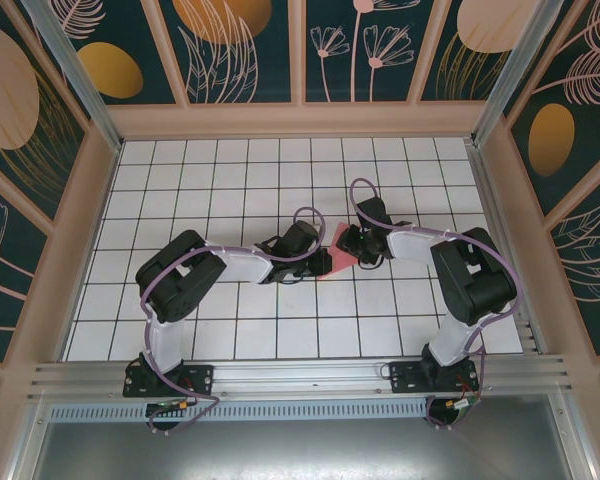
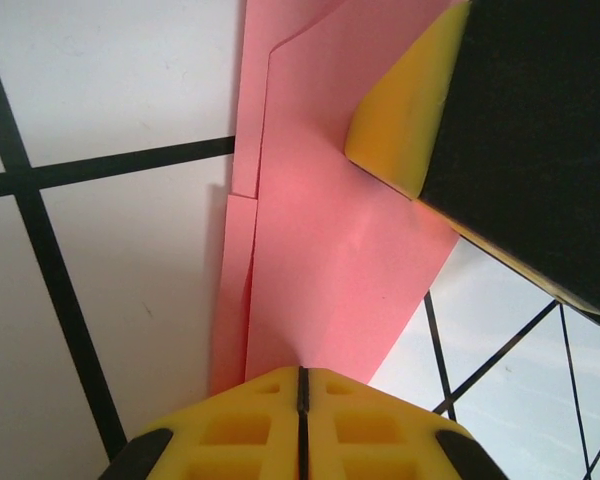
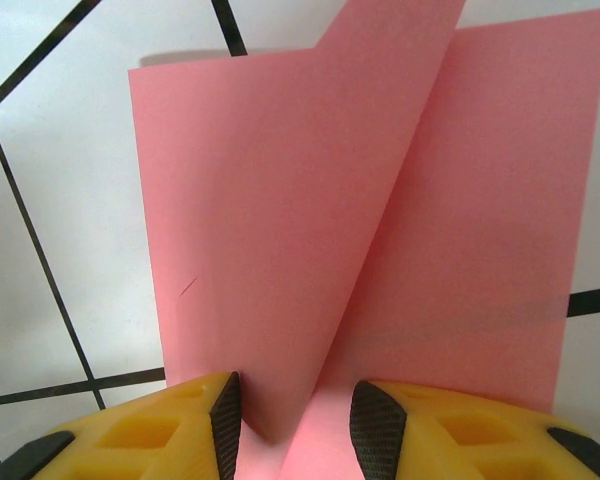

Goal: Fold a paper plane with a square sheet of paper (pick it up from the middle)
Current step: Fourth fold the wing at the center of the table.

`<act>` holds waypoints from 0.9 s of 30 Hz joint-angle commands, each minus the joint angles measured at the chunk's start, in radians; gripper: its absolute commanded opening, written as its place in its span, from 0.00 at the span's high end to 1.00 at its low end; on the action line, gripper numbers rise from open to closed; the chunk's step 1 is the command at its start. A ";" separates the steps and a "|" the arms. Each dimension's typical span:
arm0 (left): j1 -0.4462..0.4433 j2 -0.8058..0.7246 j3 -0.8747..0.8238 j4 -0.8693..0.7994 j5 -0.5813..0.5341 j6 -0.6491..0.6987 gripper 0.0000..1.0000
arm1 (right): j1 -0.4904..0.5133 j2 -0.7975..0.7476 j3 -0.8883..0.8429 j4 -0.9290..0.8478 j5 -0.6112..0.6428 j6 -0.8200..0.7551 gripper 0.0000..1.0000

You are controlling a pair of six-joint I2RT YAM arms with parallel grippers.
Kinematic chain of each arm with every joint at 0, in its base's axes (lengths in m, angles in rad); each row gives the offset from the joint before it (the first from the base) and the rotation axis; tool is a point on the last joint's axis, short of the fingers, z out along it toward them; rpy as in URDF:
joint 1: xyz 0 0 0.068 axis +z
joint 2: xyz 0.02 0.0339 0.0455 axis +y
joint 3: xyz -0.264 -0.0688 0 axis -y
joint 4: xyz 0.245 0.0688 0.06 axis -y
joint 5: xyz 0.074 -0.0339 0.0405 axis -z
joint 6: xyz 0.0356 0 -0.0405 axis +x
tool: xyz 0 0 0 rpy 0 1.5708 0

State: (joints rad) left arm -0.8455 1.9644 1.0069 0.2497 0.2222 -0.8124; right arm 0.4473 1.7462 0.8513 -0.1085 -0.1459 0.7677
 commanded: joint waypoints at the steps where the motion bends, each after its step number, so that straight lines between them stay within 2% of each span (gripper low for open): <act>1: -0.006 0.033 0.015 -0.073 -0.022 0.018 0.89 | 0.006 0.261 -0.113 -0.151 0.133 0.004 0.57; 14: -0.007 0.045 0.025 -0.148 -0.038 0.027 0.93 | 0.005 0.228 -0.109 -0.160 0.122 0.004 0.57; 22: -0.006 0.058 0.018 -0.152 0.003 0.042 1.00 | -0.017 0.065 -0.023 -0.186 0.044 -0.055 0.59; 27: -0.006 0.066 0.013 -0.146 0.025 0.043 1.00 | -0.039 -0.062 0.039 -0.178 -0.033 -0.099 0.58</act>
State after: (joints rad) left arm -0.8455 1.9774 1.0344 0.2024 0.2295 -0.7891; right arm 0.4332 1.7130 0.8879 -0.1654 -0.1875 0.7162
